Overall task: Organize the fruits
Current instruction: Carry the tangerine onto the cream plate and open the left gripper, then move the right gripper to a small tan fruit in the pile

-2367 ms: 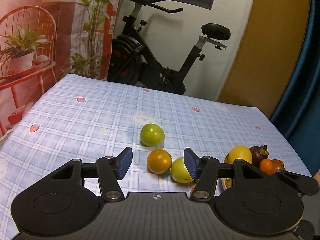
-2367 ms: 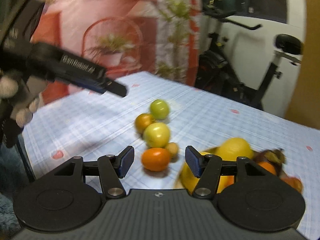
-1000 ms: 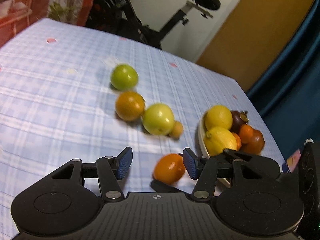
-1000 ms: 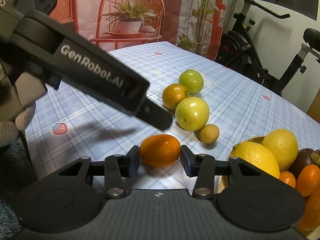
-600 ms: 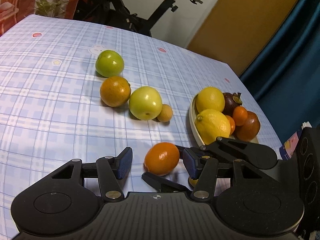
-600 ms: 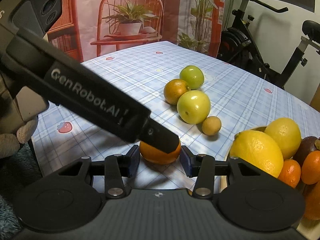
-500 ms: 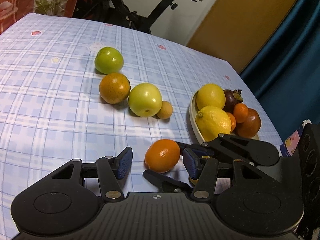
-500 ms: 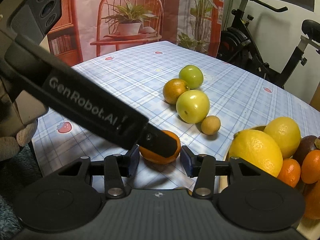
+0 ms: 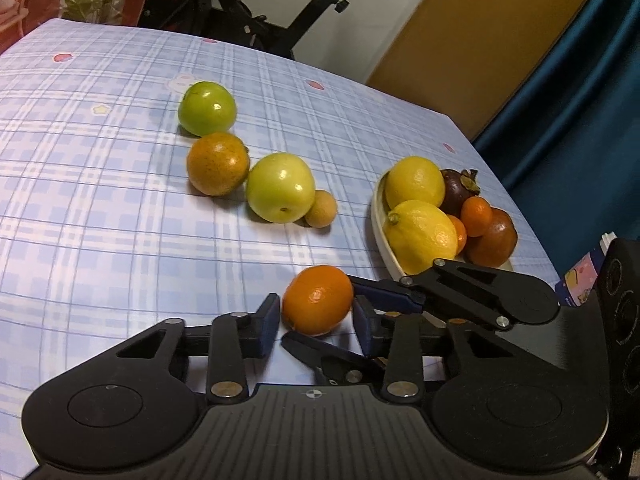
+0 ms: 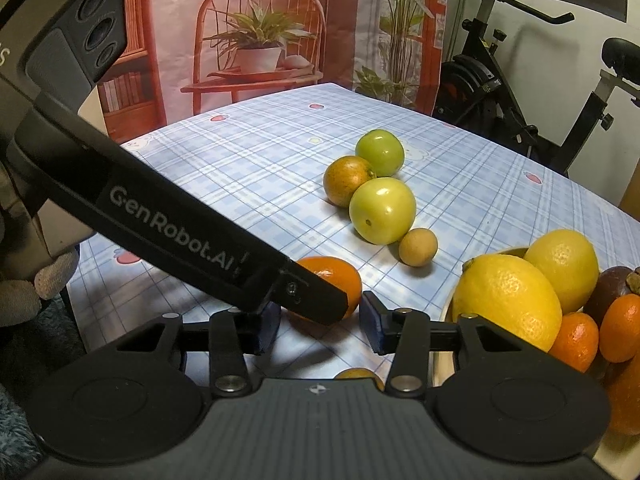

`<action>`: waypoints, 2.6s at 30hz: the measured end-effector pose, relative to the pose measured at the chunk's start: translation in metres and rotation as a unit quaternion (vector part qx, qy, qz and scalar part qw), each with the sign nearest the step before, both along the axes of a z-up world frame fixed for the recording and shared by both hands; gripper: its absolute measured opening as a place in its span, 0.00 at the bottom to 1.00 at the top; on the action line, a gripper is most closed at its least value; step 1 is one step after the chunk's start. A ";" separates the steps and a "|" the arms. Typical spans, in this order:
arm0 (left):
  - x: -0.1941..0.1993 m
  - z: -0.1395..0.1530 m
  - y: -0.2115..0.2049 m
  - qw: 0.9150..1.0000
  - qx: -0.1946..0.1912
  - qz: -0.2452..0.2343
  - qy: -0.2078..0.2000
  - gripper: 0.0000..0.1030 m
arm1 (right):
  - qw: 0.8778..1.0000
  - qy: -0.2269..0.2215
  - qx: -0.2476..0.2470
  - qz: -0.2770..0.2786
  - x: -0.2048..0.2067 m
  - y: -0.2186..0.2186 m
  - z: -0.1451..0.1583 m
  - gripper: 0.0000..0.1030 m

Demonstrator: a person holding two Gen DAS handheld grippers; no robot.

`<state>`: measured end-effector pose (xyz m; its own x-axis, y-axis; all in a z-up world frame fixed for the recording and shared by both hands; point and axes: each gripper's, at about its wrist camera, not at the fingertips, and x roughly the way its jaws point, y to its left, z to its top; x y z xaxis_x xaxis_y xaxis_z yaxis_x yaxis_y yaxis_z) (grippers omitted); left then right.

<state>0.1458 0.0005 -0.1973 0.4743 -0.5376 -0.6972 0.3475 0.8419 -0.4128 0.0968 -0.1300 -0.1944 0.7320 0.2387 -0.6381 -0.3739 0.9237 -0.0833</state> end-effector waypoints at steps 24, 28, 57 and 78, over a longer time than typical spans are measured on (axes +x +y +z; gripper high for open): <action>-0.001 0.062 -0.099 0.985 0.059 -0.133 -0.095 0.39 | 0.987 -0.073 0.070 -0.123 -0.044 -0.072 0.053 0.45; 0.000 0.059 -0.127 0.981 0.067 -0.160 -0.089 0.39 | 0.981 -0.067 0.083 -0.161 -0.054 -0.095 0.054 0.45; 0.005 0.044 -0.144 0.981 0.060 -0.168 -0.083 0.45 | 0.966 -0.026 0.105 -0.235 -0.056 -0.124 0.043 0.50; -0.006 0.076 -0.015 0.987 0.035 0.060 -0.147 0.51 | 0.969 -0.064 0.069 -0.227 -0.059 -0.111 0.050 0.56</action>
<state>0.1398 -0.0144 -0.1217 0.7188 -0.4203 -0.5538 0.3395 0.9073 -0.2480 0.0378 -0.2407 -0.1442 0.8531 -0.0498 -0.5193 0.0793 0.9962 0.0347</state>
